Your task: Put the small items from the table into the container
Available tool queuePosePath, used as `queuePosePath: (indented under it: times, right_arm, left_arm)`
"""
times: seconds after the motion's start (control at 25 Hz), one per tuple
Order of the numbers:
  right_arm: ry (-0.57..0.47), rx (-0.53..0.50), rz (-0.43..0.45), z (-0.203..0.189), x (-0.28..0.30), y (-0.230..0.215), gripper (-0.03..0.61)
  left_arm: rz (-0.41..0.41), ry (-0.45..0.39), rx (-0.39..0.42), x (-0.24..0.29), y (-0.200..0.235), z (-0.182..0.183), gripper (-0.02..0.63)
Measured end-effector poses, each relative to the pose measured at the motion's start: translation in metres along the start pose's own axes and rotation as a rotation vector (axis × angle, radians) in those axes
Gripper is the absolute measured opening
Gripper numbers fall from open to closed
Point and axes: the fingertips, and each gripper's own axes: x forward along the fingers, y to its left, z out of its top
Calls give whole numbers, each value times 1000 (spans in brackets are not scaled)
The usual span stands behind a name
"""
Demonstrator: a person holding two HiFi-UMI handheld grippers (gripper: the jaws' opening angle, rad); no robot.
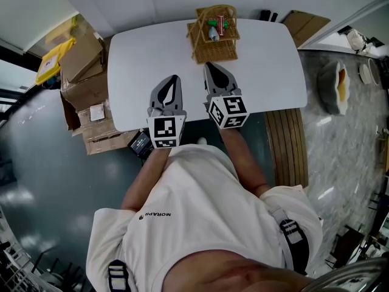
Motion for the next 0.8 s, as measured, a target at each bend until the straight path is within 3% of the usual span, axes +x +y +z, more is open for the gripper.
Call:
queuePosePath:
  times: [0.44, 0.8]
  right_arm:
    - [26, -3, 39, -9, -12, 29, 12]
    - [21, -4, 12, -8, -17, 29, 12]
  left_arm:
    - [-8, -3, -10, -2, 2, 1, 3]
    - [-25, -14, -13, -2, 1, 3, 3]
